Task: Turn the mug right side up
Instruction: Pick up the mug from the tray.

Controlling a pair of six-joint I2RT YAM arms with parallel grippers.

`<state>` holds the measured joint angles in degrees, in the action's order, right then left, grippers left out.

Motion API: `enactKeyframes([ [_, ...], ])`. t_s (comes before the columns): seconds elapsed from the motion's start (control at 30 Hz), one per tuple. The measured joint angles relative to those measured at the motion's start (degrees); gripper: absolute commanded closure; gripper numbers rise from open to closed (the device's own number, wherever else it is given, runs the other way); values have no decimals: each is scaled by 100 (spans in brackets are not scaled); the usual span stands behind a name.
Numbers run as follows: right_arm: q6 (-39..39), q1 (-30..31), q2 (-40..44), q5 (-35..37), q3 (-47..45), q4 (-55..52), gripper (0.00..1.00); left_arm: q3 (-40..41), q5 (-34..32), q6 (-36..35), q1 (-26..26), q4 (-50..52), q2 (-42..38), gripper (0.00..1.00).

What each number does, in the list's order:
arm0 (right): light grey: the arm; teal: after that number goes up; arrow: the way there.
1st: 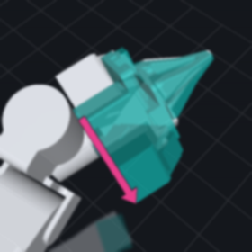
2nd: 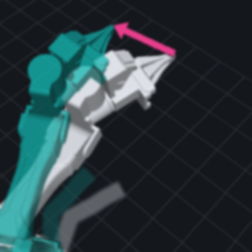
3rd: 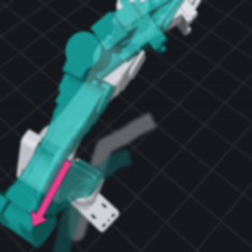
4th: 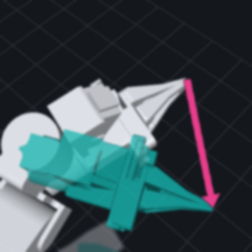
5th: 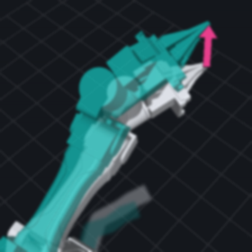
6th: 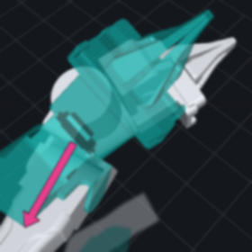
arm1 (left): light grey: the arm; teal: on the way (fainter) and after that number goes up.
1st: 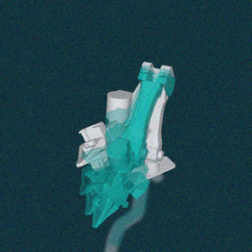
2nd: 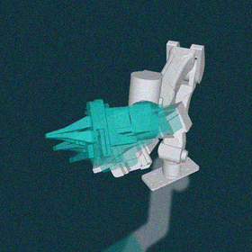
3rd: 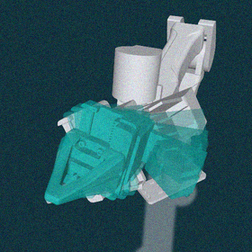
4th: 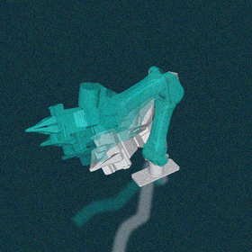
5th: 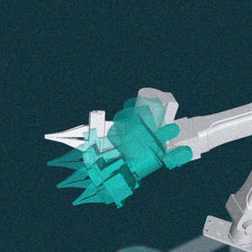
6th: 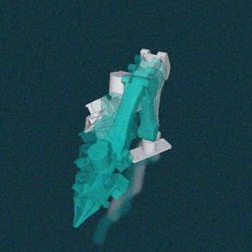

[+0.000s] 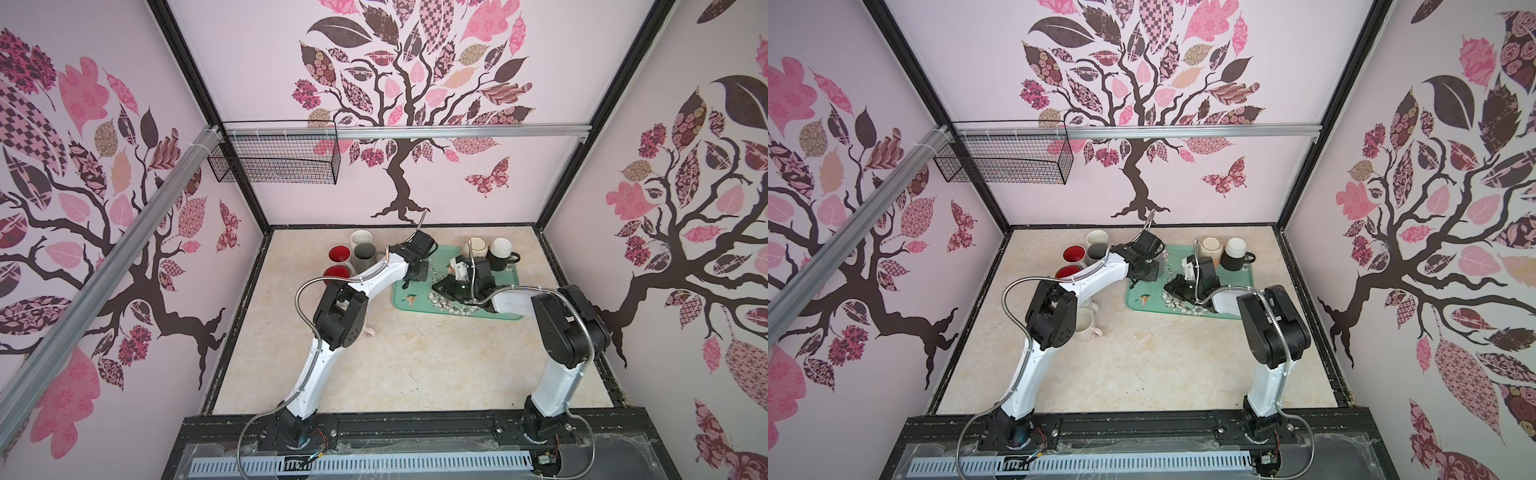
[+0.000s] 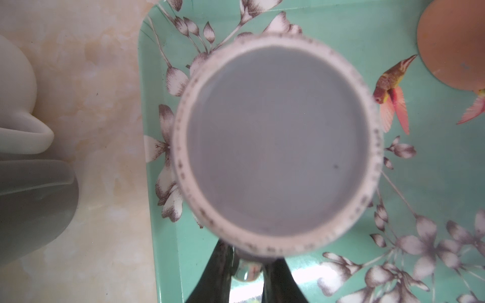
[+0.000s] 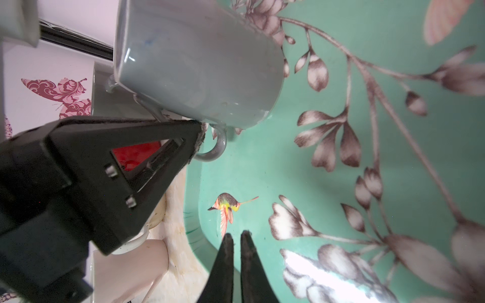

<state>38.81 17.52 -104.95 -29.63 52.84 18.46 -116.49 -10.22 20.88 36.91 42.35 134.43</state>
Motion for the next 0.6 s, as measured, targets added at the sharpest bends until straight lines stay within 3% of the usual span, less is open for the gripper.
enactKeyframes([
  [0.2,9,0,0,0,0,0,88,-9,2,-114,-31,-33,22,100],
  [0.47,219,-11,24,2,-195,304,82,61,-4,-437,-50,-153,-9,100],
  [0.6,546,-94,140,-42,-581,686,81,581,48,-634,-57,-496,-275,100],
])
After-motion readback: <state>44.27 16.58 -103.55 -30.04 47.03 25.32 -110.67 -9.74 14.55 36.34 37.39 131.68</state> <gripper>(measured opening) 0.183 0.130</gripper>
